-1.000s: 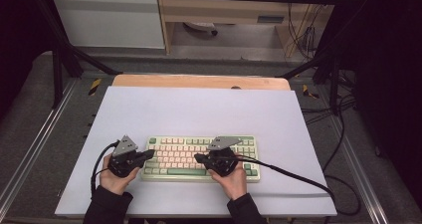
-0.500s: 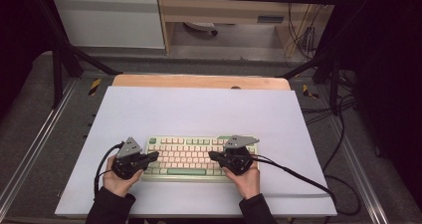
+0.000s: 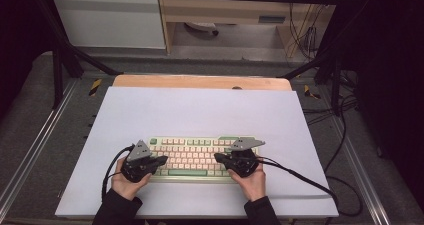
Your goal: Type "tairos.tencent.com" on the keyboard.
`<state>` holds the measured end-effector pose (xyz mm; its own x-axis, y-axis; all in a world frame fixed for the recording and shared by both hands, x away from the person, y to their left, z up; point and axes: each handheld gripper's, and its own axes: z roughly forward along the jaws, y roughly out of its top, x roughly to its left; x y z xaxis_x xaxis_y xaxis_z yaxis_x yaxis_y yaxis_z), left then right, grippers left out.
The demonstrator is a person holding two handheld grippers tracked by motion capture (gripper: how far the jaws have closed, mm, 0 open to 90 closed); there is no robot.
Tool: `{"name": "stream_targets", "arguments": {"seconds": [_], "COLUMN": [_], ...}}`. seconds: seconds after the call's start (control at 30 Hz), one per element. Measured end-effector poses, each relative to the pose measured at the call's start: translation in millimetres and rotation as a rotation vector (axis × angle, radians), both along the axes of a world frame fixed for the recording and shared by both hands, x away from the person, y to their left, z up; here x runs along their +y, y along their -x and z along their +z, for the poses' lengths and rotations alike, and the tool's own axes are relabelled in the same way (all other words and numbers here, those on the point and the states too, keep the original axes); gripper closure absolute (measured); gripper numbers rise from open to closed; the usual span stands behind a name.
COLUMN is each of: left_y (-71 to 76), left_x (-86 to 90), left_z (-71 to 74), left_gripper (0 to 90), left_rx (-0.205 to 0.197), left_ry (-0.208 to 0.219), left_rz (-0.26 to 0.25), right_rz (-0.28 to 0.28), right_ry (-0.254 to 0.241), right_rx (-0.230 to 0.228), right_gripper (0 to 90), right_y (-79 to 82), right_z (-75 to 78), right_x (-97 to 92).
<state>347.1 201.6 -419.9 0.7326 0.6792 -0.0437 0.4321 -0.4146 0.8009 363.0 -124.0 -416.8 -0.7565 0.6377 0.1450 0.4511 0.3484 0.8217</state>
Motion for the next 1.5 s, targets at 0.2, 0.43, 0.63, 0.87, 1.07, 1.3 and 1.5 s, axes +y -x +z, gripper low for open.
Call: {"name": "stream_targets", "arguments": {"seconds": [0.2, 0.43, 0.63, 0.87, 1.07, 1.3, 1.5], "left_y": [0.0, -1.1, -2.0, -2.3, -3.1, -3.0, -3.7], "left_x": [-12.1, -20.9, -24.2, -26.7, -27.5, -27.8, -28.1], "left_z": [-3.1, -7.3, -8.8, -10.0, -11.1, -11.5, -14.0], "left_gripper": [89.9, 89.9, 90.0, 89.9, 90.0, 90.0, 90.0], "left_rx": [0.006, 0.014, 0.018, 0.021, 0.021, 0.02, 0.026], "left_ry": [-0.013, -0.028, -0.031, -0.035, -0.039, -0.041, -0.048], "left_rz": [-0.025, -0.039, -0.043, -0.047, -0.048, -0.047, -0.045], "right_rz": [0.002, 0.007, 0.003, 0.003, 0.004, 0.005, 0.005], "right_ry": [0.001, 0.003, 0.0, 0.002, 0.002, 0.002, 0.002], "right_rx": [-0.002, -0.006, -0.006, -0.006, -0.007, -0.008, -0.009], "right_gripper": [90.0, 90.0, 90.0, 90.0, 90.0, 90.0, 90.0], "right_y": [0.5, 1.4, 1.9, 2.1, 2.1, 2.4, 2.4], "right_z": [0.1, 0.6, 1.5, 1.6, 1.7, 2.3, 1.6], "right_x": [-0.1, -0.5, -0.8, -0.9, -1.0, -1.4, -1.0]}}
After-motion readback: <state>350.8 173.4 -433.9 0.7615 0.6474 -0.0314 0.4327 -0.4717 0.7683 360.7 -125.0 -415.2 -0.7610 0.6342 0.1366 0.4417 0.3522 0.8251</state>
